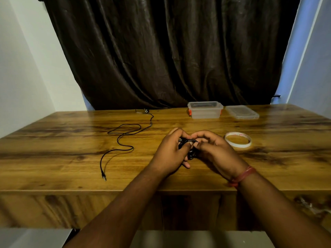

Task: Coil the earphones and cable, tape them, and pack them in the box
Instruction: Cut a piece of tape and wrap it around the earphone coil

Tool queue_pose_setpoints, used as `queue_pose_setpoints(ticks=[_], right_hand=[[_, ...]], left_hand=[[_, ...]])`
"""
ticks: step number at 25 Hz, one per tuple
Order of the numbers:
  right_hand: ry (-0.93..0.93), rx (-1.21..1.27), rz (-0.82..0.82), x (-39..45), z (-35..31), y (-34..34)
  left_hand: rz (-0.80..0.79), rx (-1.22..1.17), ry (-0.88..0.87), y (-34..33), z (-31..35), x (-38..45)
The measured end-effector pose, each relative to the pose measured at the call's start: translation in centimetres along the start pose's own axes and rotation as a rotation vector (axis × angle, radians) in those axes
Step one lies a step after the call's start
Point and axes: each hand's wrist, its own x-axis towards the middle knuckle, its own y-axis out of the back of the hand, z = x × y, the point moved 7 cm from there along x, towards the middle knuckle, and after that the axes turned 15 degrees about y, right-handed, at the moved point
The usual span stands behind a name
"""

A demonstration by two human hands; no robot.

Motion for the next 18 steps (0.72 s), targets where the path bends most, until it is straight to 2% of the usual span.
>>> queue_pose_setpoints(ticks=[9,18], right_hand=[[-0.141,0.204,0.078,-0.2,0.3,1.1],[-0.188,0.153,0.16,-0.2,0.8,1.8]], left_hand=[[-0.041,0.087,-0.168,-1.0,1.3,-0.9],[-0.109,0.141,-0.162,-1.8,0.9,-0.8]])
